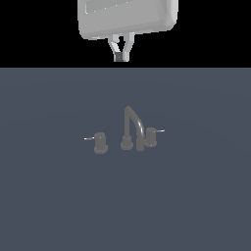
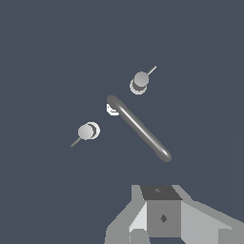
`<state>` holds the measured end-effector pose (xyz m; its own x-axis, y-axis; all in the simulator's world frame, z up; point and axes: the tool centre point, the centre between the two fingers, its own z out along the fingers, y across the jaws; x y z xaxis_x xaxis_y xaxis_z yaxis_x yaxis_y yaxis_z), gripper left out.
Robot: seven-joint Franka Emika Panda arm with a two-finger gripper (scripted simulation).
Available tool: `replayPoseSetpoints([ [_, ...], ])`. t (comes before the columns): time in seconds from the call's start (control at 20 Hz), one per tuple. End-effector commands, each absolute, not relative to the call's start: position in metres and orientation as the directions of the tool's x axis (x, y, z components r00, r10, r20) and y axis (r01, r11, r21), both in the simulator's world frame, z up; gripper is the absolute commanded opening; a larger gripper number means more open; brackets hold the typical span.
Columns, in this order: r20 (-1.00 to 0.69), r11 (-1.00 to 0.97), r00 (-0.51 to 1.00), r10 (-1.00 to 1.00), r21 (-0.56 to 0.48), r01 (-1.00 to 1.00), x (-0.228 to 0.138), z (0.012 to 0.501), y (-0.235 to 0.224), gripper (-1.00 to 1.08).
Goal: Turn on the faucet by rotating a designated handle.
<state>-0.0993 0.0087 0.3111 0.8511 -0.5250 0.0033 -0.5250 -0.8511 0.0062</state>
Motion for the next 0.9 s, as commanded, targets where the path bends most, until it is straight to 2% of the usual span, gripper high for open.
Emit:
replayPoseSetpoints([
  [0.0, 0.004, -0.819, 0.819, -0.574, 0.004, -0.574, -0.085, 0.293, 0.005, -1.0],
  [0.85, 0.003, -0.546, 0.546, -0.838, 0.003, -0.838, 0.0, 0.173, -0.043, -1.0],
])
